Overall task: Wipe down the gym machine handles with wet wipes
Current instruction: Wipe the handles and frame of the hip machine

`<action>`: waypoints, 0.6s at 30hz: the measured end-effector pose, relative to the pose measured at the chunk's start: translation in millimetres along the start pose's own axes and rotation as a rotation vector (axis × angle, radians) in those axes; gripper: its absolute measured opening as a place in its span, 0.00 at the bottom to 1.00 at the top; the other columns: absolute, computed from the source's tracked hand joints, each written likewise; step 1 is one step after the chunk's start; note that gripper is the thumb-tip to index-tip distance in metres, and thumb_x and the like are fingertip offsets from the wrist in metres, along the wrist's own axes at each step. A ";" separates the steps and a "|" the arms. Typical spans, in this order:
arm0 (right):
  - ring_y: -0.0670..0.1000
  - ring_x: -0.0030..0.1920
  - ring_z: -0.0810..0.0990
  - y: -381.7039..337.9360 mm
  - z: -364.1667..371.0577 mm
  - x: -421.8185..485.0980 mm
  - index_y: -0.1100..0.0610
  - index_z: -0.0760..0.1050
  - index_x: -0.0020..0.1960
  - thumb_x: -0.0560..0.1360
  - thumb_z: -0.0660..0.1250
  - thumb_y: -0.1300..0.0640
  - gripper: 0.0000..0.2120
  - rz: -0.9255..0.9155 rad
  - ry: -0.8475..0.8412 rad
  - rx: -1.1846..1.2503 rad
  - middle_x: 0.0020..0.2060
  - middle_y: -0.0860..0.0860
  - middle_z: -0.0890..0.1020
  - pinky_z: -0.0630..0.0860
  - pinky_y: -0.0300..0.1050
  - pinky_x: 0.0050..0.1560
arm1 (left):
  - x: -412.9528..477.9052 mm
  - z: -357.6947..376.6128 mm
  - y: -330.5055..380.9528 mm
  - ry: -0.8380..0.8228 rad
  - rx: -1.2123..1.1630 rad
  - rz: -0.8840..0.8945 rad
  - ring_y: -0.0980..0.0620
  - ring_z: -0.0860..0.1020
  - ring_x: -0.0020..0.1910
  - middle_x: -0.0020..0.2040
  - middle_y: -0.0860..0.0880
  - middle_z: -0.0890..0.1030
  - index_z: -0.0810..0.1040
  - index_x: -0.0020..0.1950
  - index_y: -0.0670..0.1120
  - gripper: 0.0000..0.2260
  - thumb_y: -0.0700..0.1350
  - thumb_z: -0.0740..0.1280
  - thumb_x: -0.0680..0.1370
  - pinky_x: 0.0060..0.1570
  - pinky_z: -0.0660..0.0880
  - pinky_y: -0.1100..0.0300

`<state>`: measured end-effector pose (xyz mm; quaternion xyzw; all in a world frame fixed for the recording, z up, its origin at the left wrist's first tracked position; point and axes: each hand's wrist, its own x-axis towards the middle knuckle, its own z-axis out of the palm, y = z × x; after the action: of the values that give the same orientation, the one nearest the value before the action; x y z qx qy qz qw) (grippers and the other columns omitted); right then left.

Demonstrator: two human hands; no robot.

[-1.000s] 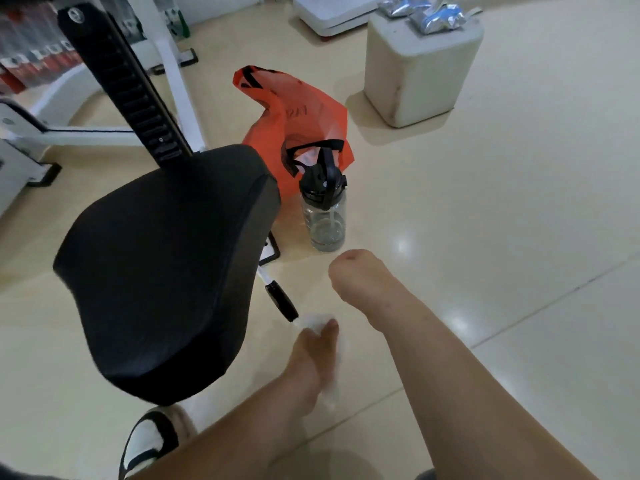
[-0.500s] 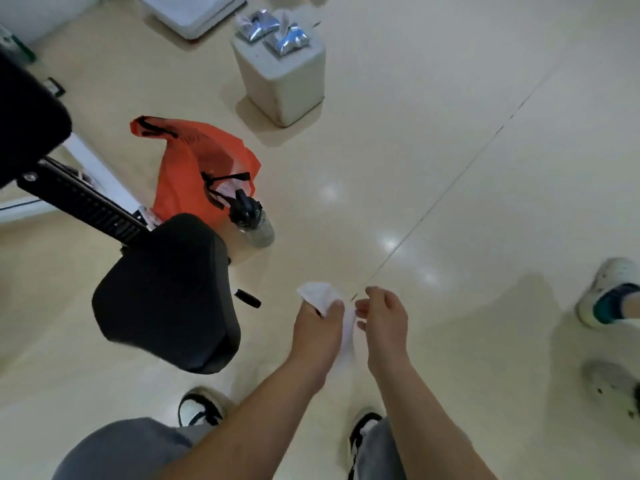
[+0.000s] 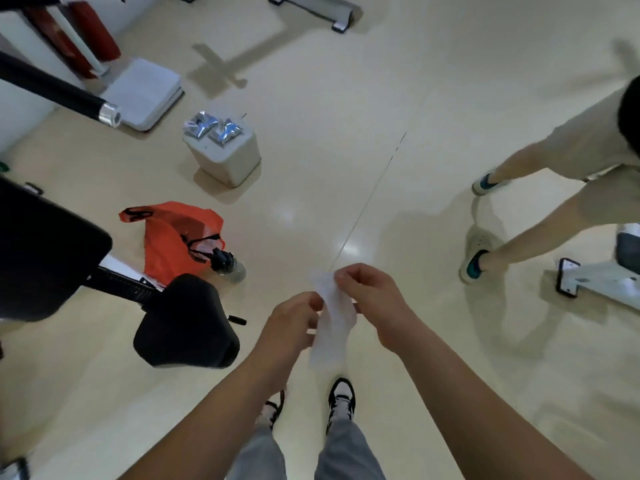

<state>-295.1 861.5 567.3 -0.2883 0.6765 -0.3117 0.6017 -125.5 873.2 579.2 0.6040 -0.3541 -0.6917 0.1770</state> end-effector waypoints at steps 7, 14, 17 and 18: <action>0.55 0.49 0.83 -25.1 6.3 -92.0 0.55 0.81 0.45 0.80 0.68 0.58 0.06 -0.064 0.138 0.204 0.46 0.54 0.84 0.82 0.60 0.57 | -55.2 -3.5 26.2 -0.001 0.153 0.212 0.56 0.82 0.54 0.60 0.59 0.80 0.76 0.60 0.61 0.18 0.48 0.75 0.74 0.49 0.80 0.51; 0.54 0.47 0.83 30.3 -41.5 -202.6 0.60 0.81 0.51 0.80 0.68 0.51 0.11 -0.070 0.403 0.282 0.51 0.59 0.85 0.81 0.65 0.56 | -110.9 60.4 26.9 -0.384 0.429 0.376 0.64 0.81 0.56 0.57 0.61 0.82 0.79 0.60 0.58 0.17 0.46 0.77 0.74 0.49 0.77 0.66; 0.54 0.46 0.83 71.8 -79.2 -257.5 0.61 0.81 0.50 0.81 0.68 0.53 0.11 -0.054 0.570 0.392 0.48 0.56 0.86 0.82 0.63 0.54 | -136.8 117.1 14.7 -0.548 0.530 0.383 0.63 0.83 0.47 0.48 0.58 0.85 0.81 0.49 0.49 0.06 0.46 0.76 0.76 0.44 0.76 0.68; 0.54 0.46 0.83 87.2 -92.5 -275.9 0.62 0.81 0.51 0.81 0.68 0.54 0.11 -0.049 0.628 0.443 0.46 0.55 0.85 0.83 0.60 0.52 | -146.7 137.6 7.9 -0.601 0.562 0.381 0.63 0.82 0.42 0.44 0.58 0.85 0.80 0.47 0.48 0.05 0.46 0.75 0.77 0.39 0.74 0.71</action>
<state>-358.0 1135.3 682.8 -0.0580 0.7369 -0.5378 0.4054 -228.7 1004.4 691.6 0.3251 -0.6686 -0.6685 0.0196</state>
